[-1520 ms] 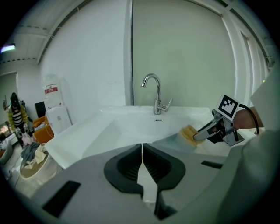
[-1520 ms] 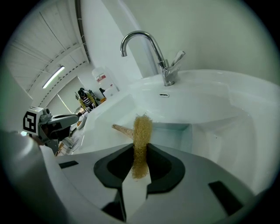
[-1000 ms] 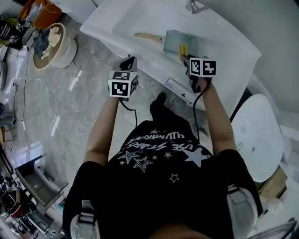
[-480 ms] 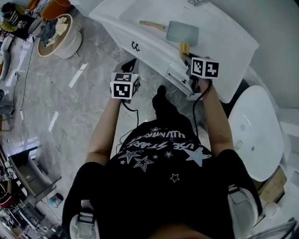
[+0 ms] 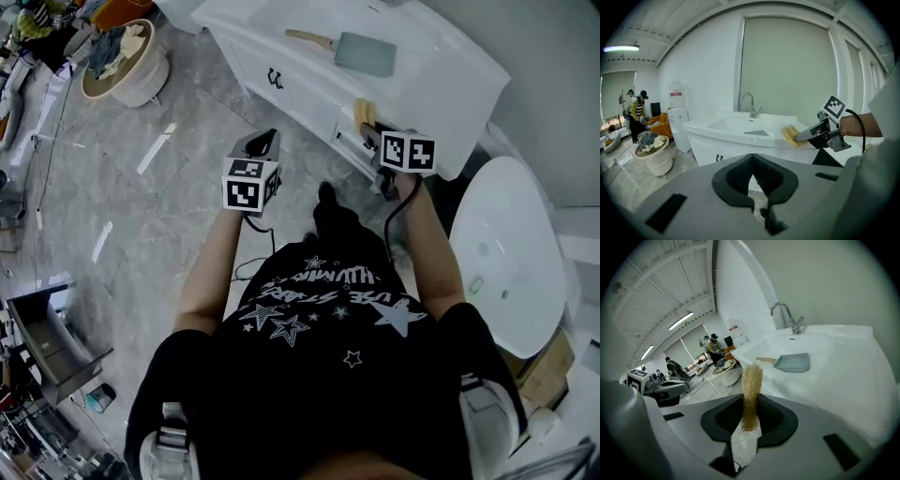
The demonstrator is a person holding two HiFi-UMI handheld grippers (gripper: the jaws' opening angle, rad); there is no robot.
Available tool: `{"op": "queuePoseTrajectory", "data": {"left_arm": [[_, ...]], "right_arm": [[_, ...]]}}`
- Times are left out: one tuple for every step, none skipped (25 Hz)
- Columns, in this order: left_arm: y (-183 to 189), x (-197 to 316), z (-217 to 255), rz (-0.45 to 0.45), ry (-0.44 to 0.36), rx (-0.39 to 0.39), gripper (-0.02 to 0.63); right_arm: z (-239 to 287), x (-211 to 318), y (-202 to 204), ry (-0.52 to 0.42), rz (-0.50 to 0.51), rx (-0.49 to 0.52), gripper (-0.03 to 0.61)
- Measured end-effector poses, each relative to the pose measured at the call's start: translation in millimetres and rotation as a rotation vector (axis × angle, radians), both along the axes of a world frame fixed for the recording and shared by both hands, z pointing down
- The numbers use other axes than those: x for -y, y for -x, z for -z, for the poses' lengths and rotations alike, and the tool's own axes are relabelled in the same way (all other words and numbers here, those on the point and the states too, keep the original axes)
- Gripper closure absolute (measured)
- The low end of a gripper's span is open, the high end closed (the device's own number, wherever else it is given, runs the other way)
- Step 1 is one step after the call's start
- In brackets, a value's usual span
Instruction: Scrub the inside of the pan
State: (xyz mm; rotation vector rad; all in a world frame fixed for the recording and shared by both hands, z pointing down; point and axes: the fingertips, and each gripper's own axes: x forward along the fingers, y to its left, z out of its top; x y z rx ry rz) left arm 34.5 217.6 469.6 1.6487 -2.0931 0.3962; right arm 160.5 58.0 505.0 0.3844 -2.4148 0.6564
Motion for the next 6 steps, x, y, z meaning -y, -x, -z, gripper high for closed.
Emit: {"op": "queuePoseTrajectory", "data": {"left_arm": [[-3.1, -4.6, 0.5, 0.004, -0.003, -0.012, 0.606], [-5.3, -8.3, 0.9, 0.007, -0.004, -0.017, 0.606], [-6.8, -10.8, 1.3, 0.009, -0.005, -0.019, 0.606], [-8.0, -12.0, 2.2, 0.010, -0.009, -0.019, 0.606], [-9.1, -12.3, 3.7, 0.010, -0.014, -0.019, 0.606], [-10.2, -12.3, 5.5, 0.009, -0.020, -0.019, 0.605]], "right_arm": [[1.2, -4.6, -3.9, 0.003, 0.001, 0.000, 0.495], [2.2, -8.2, -7.4, 0.007, 0.001, 0.001, 0.495], [3.2, -10.6, -10.7, 0.010, 0.000, 0.006, 0.495], [4.1, -11.9, -13.7, 0.012, -0.002, 0.011, 0.495], [4.9, -12.3, -16.6, 0.015, -0.005, 0.016, 0.495], [5.7, -12.5, -19.4, 0.017, -0.009, 0.022, 0.495]]}}
